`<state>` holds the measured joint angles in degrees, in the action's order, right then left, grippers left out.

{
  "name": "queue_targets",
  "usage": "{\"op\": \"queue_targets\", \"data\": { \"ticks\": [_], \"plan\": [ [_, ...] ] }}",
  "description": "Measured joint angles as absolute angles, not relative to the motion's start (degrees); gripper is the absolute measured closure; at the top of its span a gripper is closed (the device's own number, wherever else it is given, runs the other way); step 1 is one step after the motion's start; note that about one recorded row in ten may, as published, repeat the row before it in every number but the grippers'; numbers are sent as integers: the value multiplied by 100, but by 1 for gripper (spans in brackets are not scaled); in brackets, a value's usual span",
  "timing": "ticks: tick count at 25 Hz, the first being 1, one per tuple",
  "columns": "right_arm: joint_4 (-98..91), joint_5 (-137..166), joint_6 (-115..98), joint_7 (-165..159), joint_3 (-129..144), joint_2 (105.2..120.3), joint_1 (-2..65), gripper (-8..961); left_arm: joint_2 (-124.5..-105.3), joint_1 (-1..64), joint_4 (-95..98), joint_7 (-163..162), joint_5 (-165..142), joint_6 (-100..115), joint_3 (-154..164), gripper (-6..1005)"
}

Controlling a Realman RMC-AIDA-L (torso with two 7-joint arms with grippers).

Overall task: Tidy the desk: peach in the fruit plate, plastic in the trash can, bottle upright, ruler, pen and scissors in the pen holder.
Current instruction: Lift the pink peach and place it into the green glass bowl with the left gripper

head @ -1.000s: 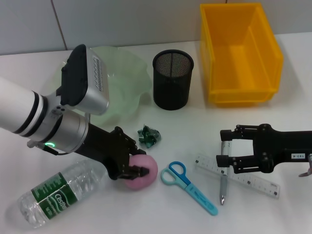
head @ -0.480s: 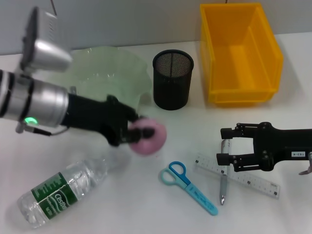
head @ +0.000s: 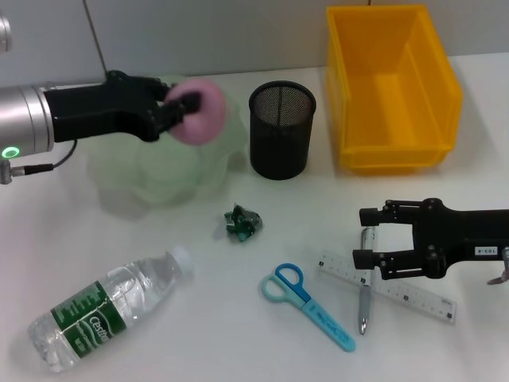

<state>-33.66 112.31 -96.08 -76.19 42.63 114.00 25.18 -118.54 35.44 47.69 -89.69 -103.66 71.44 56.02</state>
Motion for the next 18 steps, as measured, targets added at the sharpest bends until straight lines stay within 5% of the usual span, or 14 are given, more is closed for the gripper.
{"op": "queue_targets", "data": {
  "ticks": [11, 18],
  "plan": [
    [-3366, 11223, -9638, -7592, 4263, 11416, 2497, 156, -11866, 3651, 4083, -8942, -10289, 5076, 6229, 860],
    [-3366, 11228, -9650, -7580, 4262, 11417, 2496, 157, -11873, 3652, 3952, -9032, -10278, 4536, 6681, 648]
  ]
}}
